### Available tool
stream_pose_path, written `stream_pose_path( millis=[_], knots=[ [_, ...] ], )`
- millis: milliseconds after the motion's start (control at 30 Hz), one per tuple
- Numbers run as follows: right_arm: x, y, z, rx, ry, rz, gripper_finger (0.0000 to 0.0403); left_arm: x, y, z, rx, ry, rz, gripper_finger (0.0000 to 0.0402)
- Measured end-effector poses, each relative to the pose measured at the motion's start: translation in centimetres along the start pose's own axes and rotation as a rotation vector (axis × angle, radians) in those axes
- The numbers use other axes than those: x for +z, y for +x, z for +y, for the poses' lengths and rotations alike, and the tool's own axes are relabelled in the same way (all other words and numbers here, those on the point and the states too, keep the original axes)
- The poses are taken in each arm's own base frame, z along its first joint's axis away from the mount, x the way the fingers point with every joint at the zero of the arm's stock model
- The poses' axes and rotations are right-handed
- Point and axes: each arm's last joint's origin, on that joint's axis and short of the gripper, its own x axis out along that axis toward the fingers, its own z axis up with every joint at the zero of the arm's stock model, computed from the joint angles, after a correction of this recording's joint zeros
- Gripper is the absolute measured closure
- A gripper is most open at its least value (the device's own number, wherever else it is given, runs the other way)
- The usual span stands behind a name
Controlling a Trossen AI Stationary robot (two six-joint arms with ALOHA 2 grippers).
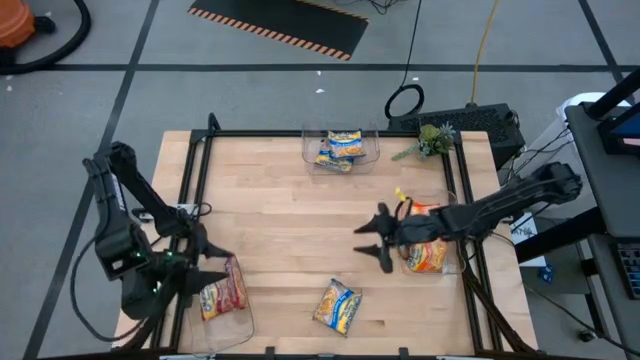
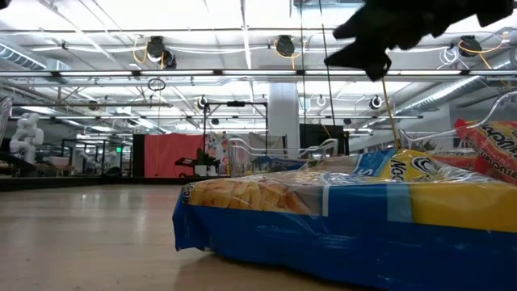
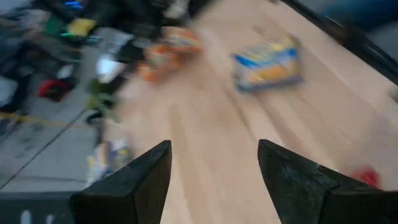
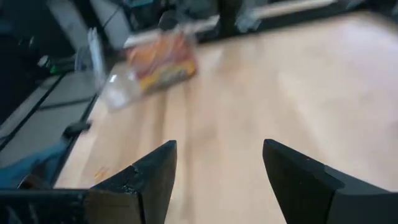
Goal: Sort Maruchan noodles
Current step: Put the blue noodle pack into the top center transparent bin
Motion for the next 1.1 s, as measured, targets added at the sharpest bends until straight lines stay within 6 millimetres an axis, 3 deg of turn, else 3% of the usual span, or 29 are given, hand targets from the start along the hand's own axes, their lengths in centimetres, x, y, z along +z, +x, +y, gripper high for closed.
stream_pose_path(
  millis=[300, 567, 867, 1100],
  knots=[
    [-0.4, 3.2, 2.3, 0.105, 0.032, 0.211, 0.0172, 0.1, 2.8, 2.8, 0.219, -0.273, 0.044, 0.0158],
    [-0.7, 3.8, 5.5, 0.132, 0.023, 0.337, 0.0172, -1.5, 5.5, 3.7, 0.245, -0.404, 0.149, 0.0158],
    [-4.8, 5.0, 8.2, 0.021, 0.153, 0.397, 0.0172, -1.3, 7.3, 2.9, 0.134, -0.438, 0.092, 0.0158],
    [-7.1, 6.4, 8.4, -0.056, 0.205, 0.416, 0.0172, -0.1, 7.7, 2.6, 0.07, -0.402, -0.023, 0.0158]
  ],
)
